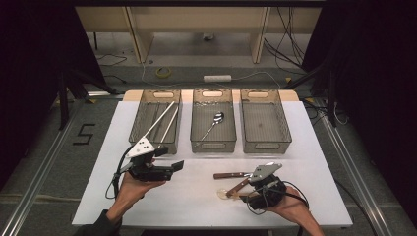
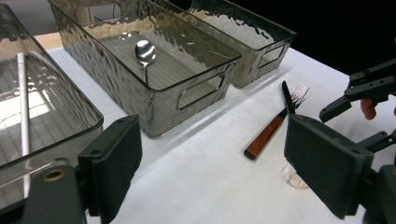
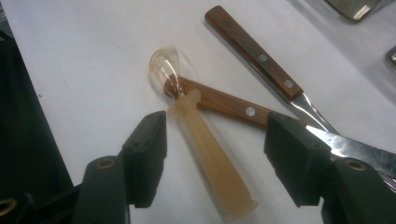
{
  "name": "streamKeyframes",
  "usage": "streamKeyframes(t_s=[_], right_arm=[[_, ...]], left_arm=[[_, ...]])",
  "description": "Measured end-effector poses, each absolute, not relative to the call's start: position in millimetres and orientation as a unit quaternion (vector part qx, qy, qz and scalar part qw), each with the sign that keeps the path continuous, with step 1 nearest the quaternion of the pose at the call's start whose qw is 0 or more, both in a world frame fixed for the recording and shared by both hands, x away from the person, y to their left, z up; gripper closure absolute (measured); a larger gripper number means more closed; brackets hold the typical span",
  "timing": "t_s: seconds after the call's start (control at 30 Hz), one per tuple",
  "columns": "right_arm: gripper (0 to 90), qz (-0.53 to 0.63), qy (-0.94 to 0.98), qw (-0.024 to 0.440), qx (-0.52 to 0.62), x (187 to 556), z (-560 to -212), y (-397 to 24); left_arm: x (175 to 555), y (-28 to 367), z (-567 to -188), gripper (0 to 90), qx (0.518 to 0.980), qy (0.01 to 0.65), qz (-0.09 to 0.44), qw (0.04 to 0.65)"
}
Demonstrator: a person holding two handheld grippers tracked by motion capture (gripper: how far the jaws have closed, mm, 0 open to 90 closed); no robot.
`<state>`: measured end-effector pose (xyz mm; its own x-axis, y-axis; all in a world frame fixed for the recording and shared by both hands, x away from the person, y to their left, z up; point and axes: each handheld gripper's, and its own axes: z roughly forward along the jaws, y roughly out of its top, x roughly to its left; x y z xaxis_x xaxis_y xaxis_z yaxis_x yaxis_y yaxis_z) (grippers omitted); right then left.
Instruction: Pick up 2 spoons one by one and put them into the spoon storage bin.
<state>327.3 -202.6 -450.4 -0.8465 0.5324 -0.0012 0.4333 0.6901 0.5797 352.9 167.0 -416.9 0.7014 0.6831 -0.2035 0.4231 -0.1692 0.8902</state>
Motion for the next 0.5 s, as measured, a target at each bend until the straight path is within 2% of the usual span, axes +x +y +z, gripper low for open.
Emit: streamKeyframes(t_s=[0.5], right_arm=[[56.7,0.241,0.941,0.075,0.224,334,-464,-186]], left_arm=[[340,172,-424,17.9,0.750,0.366,0.131,0.535]])
